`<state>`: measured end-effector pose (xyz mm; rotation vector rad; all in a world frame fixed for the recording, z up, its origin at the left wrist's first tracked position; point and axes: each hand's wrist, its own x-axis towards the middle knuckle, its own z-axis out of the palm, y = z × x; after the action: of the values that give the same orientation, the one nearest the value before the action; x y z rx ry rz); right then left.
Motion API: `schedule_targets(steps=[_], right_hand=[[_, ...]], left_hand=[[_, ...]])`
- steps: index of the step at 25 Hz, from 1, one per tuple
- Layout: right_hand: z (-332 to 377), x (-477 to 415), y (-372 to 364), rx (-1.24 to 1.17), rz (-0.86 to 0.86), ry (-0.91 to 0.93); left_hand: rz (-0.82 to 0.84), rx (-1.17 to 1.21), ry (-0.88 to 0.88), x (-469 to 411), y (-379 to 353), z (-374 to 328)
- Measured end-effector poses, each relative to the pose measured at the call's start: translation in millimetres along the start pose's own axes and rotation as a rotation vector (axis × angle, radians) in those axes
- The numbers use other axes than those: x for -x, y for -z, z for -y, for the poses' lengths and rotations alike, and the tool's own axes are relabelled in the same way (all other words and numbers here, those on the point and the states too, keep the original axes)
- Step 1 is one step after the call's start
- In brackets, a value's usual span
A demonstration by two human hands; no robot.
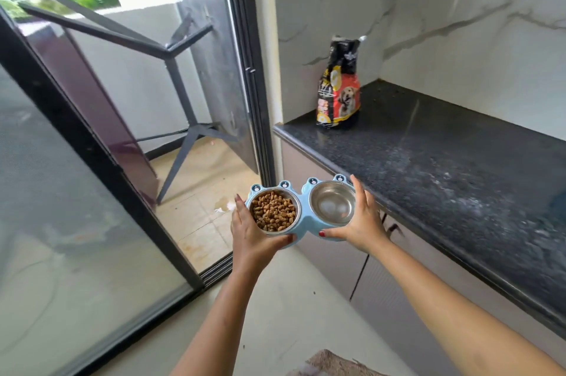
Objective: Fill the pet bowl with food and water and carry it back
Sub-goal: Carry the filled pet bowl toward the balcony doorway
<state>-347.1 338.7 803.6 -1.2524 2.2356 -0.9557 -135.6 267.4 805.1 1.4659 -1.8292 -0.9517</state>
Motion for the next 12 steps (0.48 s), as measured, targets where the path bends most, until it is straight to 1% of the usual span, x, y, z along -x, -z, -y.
schedule_targets(steps=[4, 12], right_hand=[[15.2, -4.9, -21.0, 0.027, 0.071, 0.06], [31.7, -21.5, -58.4, 0.029, 0.185, 0.135]], left_hand=[[-0.074, -0.016, 0.064, 6.8, 17.5, 17.7], [-0.159, -0.004, 0.153, 5.2, 34.2, 46.7]])
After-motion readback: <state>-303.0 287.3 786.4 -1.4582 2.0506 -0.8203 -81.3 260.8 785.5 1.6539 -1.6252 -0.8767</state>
